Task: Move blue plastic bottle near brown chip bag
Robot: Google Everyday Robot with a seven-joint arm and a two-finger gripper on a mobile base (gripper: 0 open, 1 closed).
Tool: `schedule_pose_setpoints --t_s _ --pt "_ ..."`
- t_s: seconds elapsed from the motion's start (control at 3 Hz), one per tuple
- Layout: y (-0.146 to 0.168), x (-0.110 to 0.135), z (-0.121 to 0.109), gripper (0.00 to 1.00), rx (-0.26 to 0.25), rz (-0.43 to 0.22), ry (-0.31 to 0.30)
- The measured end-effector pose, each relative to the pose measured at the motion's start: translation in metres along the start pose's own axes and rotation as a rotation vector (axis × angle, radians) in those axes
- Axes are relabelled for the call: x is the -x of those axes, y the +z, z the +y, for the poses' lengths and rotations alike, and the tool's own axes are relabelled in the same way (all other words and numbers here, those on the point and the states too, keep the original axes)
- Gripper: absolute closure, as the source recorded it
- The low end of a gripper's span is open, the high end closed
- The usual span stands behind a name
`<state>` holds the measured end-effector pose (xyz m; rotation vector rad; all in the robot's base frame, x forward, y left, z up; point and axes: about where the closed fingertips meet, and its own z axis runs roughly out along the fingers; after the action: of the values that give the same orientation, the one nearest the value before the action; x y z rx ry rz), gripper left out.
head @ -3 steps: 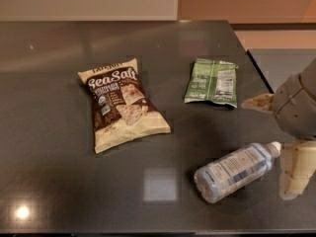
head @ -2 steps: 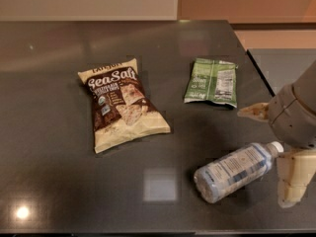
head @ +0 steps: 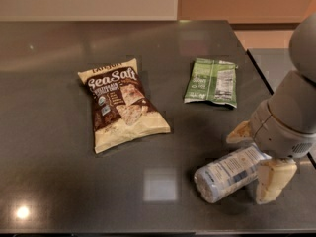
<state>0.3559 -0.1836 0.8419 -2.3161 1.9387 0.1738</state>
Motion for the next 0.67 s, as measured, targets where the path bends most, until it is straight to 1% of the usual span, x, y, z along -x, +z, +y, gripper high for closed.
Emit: schedule_pose_setpoints --t_s 0.67 --pt "-0.0029 0.0124 -0.0078 0.7 0.005 -0.002 -0.012"
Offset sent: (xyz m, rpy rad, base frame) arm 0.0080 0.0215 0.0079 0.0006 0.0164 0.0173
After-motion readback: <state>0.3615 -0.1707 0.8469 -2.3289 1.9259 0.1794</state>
